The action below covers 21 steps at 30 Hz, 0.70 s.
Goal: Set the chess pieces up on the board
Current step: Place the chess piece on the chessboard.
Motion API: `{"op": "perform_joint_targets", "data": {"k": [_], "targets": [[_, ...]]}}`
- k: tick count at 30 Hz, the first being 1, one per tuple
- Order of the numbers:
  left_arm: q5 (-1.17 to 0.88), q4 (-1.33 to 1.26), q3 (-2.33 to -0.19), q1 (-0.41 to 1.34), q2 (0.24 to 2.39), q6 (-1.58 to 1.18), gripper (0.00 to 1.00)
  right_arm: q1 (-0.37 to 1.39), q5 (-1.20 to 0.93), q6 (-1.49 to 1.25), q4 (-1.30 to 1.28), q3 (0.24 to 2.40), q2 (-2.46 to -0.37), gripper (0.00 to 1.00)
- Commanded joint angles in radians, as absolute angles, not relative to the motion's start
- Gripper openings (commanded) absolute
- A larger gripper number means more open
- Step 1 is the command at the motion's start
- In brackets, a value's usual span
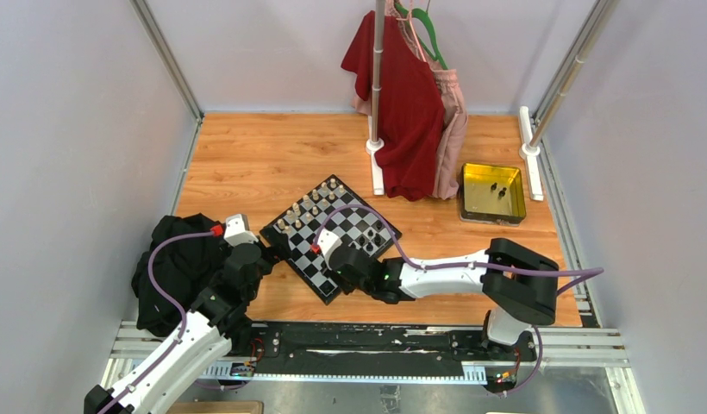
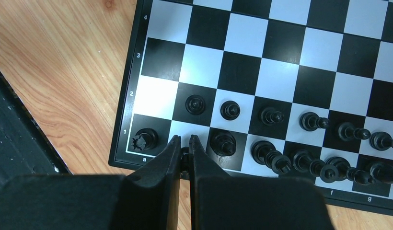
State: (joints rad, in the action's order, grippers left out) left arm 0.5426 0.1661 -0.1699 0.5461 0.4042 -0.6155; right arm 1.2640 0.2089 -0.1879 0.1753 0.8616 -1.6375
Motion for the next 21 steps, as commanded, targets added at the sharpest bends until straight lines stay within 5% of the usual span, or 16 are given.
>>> {"op": "perform_joint_targets", "data": {"k": [1, 21], "targets": [[0.553, 0.152, -0.175, 0.552, 0.406, -0.604, 1.0, 1.279, 0.2, -0.171, 0.211, 0.903, -1.655, 0.0], [0.55, 0.15, -0.174, 0.552, 0.405, -0.603, 1.0, 1.276, 0.2, -0.161, 0.219, 0.914, -1.706, 0.0]]}}
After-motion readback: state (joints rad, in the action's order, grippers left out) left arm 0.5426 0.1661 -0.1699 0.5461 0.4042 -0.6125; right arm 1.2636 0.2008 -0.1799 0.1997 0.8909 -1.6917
